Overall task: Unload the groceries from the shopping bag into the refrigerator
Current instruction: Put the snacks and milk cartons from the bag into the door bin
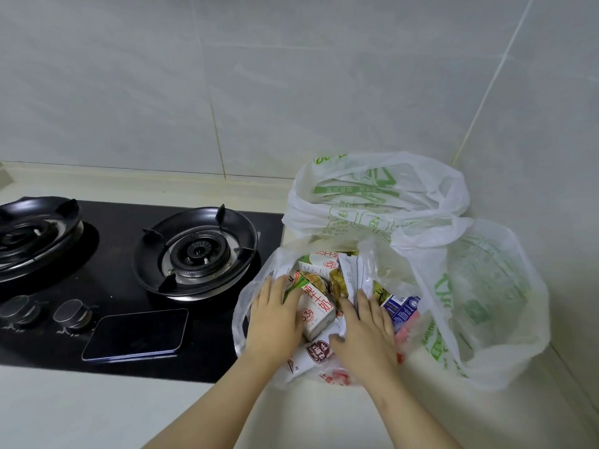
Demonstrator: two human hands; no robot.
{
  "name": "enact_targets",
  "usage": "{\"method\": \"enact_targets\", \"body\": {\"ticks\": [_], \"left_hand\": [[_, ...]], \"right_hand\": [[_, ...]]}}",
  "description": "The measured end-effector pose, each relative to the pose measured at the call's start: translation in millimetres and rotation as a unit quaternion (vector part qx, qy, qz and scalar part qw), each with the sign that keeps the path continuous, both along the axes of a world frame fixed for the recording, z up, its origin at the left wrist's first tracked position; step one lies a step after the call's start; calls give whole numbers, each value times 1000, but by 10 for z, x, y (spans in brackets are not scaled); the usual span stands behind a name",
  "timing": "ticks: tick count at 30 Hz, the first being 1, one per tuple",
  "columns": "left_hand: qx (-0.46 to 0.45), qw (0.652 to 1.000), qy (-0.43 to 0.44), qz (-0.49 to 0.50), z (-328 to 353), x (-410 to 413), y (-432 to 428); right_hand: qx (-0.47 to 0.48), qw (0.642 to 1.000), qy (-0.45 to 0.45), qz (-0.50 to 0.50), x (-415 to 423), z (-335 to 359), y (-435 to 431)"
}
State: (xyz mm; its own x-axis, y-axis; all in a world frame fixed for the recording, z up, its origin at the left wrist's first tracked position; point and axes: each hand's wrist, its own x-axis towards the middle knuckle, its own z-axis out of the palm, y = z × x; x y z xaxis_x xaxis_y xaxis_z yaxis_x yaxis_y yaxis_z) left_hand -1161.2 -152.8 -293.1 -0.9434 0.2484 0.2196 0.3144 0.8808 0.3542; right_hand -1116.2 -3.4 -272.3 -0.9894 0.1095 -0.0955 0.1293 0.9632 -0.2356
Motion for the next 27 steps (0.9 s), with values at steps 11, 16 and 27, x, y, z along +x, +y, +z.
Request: {"method": "enact_targets", "body": {"ticks": [11, 16, 27], "left_hand": [[-34, 997, -67, -3, 74, 65, 12], [-34, 997, -70, -9, 100, 62, -21], [84, 986, -110, 97, 203, -49, 26]], "right_hand": [[6, 1000, -6, -23, 51, 35, -65], [-12, 998, -2, -53, 25, 73, -76], [-293, 938, 153, -102, 16, 388, -142]]}}
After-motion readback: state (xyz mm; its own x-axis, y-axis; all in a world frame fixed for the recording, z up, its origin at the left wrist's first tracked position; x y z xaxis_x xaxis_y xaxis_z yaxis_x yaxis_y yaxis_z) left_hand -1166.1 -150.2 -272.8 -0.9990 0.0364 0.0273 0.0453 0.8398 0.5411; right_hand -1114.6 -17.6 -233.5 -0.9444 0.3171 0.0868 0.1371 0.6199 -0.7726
